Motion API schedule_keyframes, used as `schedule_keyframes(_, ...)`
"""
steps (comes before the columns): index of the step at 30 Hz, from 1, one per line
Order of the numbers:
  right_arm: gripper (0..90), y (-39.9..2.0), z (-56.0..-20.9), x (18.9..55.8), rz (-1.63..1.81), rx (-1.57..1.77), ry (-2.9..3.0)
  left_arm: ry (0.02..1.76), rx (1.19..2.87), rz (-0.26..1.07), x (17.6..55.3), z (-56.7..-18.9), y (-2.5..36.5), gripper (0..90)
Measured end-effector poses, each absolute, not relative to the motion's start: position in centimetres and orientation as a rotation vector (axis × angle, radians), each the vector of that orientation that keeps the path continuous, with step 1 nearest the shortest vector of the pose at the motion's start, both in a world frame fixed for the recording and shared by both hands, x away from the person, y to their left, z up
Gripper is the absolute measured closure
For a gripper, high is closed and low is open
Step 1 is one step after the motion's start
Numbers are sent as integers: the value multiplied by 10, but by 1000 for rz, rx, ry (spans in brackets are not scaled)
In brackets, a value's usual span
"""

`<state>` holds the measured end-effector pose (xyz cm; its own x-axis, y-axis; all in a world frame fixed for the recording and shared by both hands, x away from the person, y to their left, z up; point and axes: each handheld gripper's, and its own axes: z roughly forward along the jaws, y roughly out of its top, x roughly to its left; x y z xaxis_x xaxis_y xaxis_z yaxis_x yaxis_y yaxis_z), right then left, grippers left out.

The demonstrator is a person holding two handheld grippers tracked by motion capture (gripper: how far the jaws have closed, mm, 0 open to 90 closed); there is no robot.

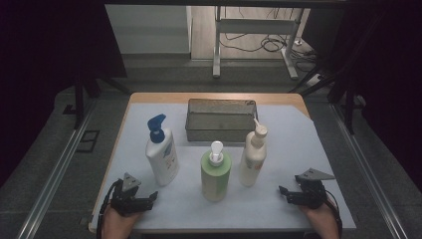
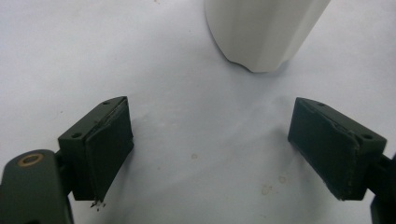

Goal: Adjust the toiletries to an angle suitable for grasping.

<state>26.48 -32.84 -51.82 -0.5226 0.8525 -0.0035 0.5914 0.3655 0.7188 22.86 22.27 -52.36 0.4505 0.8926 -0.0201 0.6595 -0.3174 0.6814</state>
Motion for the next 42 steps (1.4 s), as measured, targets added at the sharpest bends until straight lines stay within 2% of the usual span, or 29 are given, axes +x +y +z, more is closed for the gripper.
schedule_keyframes(20,182,-328,-518,265,961,1256,2279,1295,2077,476,229,-524,223,130)
schedule_keyframes(24,146,-327,-518,266,956,1243,2295,1295,2076,477,229,-524,223,130)
schedule_keyframes(42,158,-320,-510,262,950,1227,2317,1295,2076,477,229,-524,223,130)
